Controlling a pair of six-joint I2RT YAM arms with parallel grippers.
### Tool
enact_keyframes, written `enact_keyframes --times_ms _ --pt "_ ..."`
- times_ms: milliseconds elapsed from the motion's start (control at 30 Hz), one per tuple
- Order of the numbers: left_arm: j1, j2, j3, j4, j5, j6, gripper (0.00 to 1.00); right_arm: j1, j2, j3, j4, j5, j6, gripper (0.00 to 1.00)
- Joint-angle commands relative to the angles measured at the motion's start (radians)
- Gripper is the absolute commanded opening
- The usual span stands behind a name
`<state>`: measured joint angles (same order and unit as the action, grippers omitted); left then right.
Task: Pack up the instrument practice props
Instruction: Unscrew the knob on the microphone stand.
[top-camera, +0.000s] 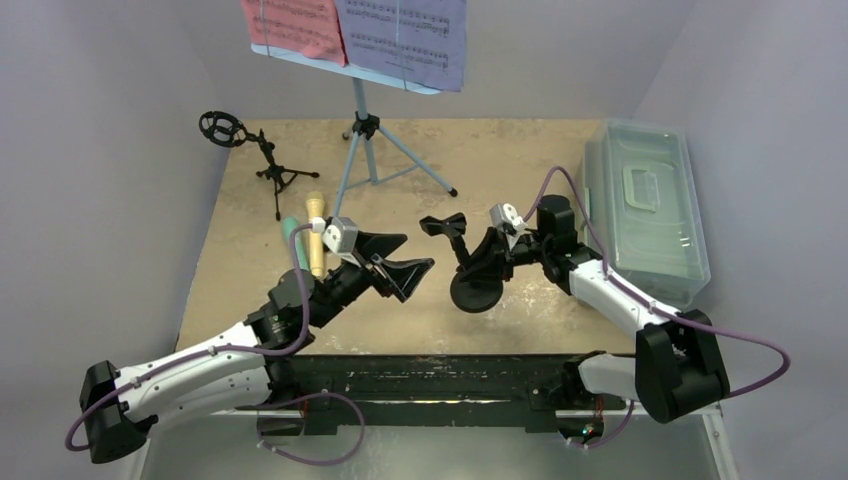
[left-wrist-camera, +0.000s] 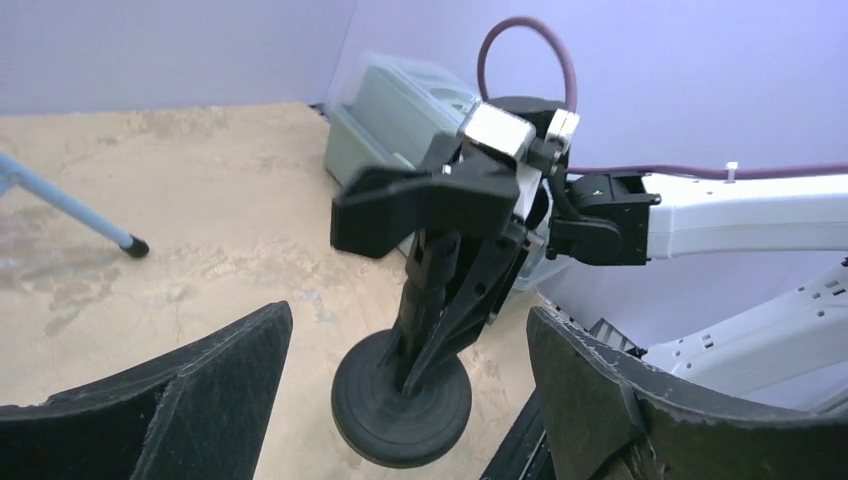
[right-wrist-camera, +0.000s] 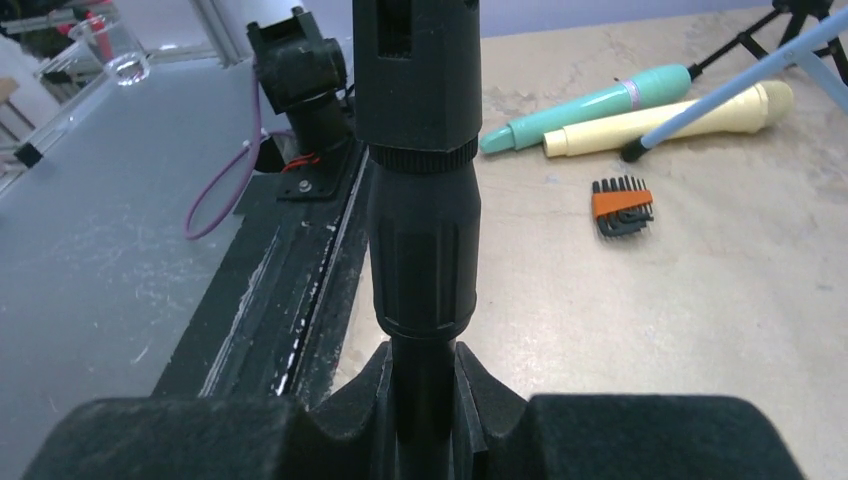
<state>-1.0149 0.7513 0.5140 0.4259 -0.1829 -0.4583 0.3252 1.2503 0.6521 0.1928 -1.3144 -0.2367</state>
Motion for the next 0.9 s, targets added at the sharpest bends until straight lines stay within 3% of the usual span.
enact_keyframes --times_ms 0,100,233,300,533,867 --pt "0.004 -0.030 0.112 -0.037 0.047 0.100 0.85 -0.001 -0.014 0.023 -0.054 -0.081 -0.172 0.00" --pt "0.003 -0.010 0.101 -0.041 0.080 0.095 0.85 0.000 -0.016 0.023 -0.044 -0.085 -0.152 0.00" --pt "0.002 0.084 0.005 0.162 0.250 0.104 0.84 0.000 -0.015 -0.001 0.111 -0.082 0.015 0.00" --pt "-0.001 0.164 -0.033 0.273 0.286 0.134 0.89 0.001 -0.015 -0.017 0.155 -0.082 0.059 0.00" --pt "-0.010 0.358 -0.043 0.496 0.214 0.264 0.88 0.001 -0.009 -0.016 0.156 -0.079 0.067 0.00" --pt "-0.008 0.520 -0.035 0.718 0.186 0.219 0.74 0.001 0.003 -0.013 0.149 -0.069 0.069 0.00"
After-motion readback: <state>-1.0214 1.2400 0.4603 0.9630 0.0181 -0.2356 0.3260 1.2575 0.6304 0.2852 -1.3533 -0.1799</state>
